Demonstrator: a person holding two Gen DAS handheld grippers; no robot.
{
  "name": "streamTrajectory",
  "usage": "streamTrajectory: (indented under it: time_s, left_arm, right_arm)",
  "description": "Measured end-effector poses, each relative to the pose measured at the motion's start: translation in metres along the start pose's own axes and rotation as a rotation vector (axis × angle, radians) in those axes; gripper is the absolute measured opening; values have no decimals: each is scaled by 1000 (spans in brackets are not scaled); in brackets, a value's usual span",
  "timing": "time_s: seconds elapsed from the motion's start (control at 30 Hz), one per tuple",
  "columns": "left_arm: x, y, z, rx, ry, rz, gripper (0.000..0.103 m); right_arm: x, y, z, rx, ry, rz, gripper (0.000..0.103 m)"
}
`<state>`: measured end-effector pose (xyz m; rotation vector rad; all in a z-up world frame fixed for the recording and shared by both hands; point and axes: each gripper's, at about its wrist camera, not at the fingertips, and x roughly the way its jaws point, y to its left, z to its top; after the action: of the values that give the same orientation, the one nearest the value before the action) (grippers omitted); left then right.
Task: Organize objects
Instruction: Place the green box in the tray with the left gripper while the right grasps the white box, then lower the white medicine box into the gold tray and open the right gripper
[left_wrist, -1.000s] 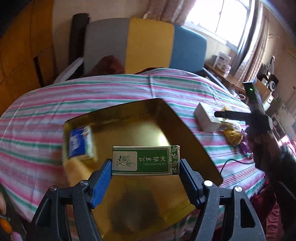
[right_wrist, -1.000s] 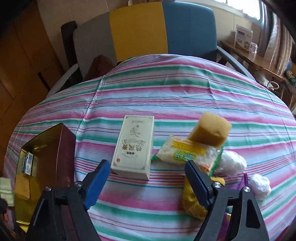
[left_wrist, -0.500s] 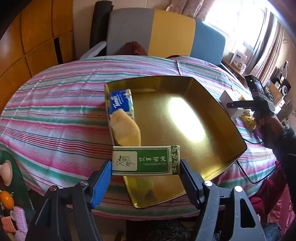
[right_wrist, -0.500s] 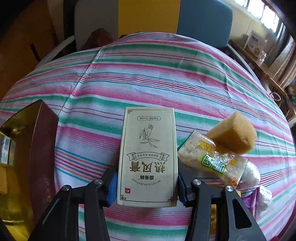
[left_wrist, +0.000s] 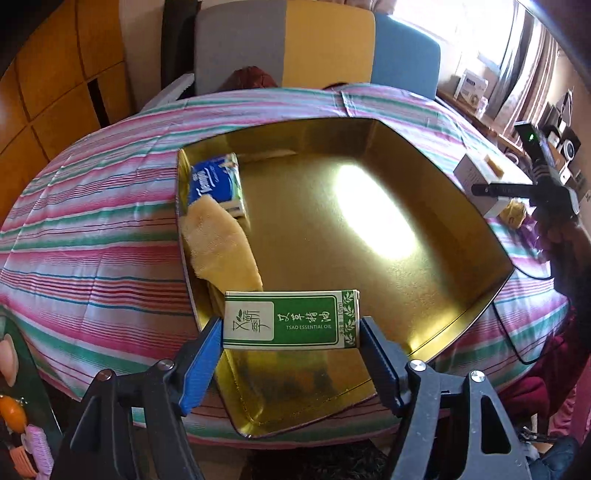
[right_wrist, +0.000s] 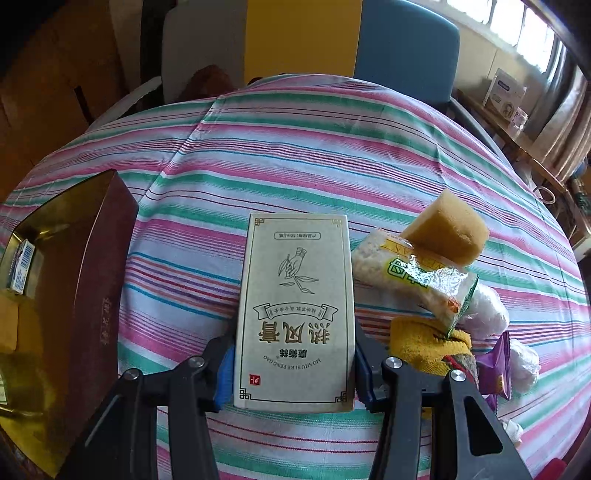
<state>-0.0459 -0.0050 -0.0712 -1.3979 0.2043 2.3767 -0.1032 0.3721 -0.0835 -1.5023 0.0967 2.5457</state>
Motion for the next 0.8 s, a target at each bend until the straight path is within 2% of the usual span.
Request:
streamTrajectory:
  time_s: [0.1, 0.17, 0.27, 0.43, 0.53, 0.63, 0.73, 0.8]
  left_arm:
    - [2, -3, 1, 11, 12, 6, 76]
    - [-1, -6, 0, 30, 13, -1, 82]
    - [-7, -7, -3, 44, 9, -1, 83]
    - [-28, 1, -5, 0, -48, -15, 83]
    - [-46, 14, -4, -68, -116, -12, 83]
    - [-58, 36, -6, -179, -166, -10, 82]
    - [-58, 54, -8, -265, -156, -5, 76]
    - [-56, 65, -12, -316, -146, -7, 76]
  right_arm:
    - [-9, -1, -1, 10, -22, 2, 52]
    - [-19, 1, 0, 8, -48, 2, 52]
    - [-34, 5, 0, 3, -82, 11, 52]
    - [-67, 24, -3, -8, -156, 57, 52]
    - [-93, 48, -11, -40, -216, 118, 52]
    - [-115, 85, -16, -119, -246, 199, 52]
    - [-119, 131, -24, -219, -219, 280, 52]
    - [-111, 161, -30, -280, -184, 306, 52]
